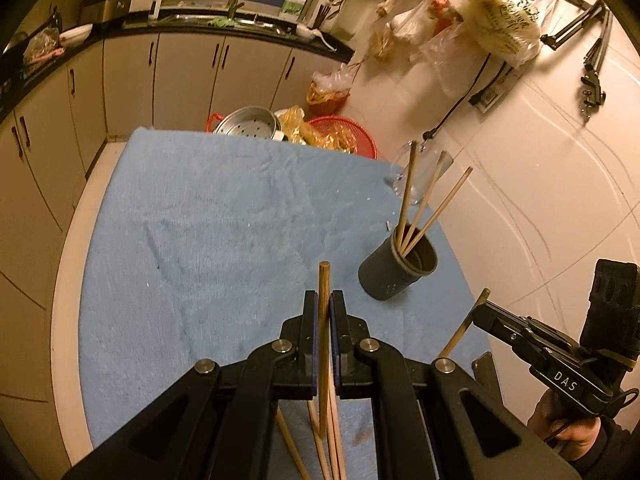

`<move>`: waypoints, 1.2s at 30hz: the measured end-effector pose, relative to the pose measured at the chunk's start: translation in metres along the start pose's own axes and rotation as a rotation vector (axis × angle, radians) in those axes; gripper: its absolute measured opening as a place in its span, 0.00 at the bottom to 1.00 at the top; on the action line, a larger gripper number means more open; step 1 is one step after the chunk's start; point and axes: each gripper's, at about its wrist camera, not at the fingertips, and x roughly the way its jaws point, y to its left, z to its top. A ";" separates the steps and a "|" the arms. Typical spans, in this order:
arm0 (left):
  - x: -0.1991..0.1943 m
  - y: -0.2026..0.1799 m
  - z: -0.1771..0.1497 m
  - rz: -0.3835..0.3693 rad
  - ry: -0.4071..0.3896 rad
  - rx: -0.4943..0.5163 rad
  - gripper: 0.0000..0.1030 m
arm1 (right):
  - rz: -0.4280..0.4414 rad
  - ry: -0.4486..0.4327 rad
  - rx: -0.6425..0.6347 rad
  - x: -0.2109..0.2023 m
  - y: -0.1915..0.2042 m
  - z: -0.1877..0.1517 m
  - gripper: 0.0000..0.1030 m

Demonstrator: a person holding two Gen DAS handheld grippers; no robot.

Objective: Organize utensils
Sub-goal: 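Lift both held chopsticks and carry them over the black cup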

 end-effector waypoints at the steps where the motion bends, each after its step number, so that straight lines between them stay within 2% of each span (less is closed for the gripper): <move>1: -0.002 -0.001 0.002 0.001 -0.007 0.006 0.05 | 0.003 -0.007 -0.003 -0.003 0.002 0.002 0.07; 19: -0.016 -0.016 0.031 0.032 -0.071 0.069 0.05 | -0.007 -0.100 -0.033 -0.031 0.008 0.036 0.07; 27: -0.015 -0.023 0.045 0.088 -0.072 0.106 0.05 | -0.022 -0.124 -0.034 -0.044 0.004 0.046 0.07; 36: -0.012 -0.041 0.055 0.089 -0.080 0.145 0.05 | -0.041 -0.176 -0.041 -0.069 0.002 0.062 0.07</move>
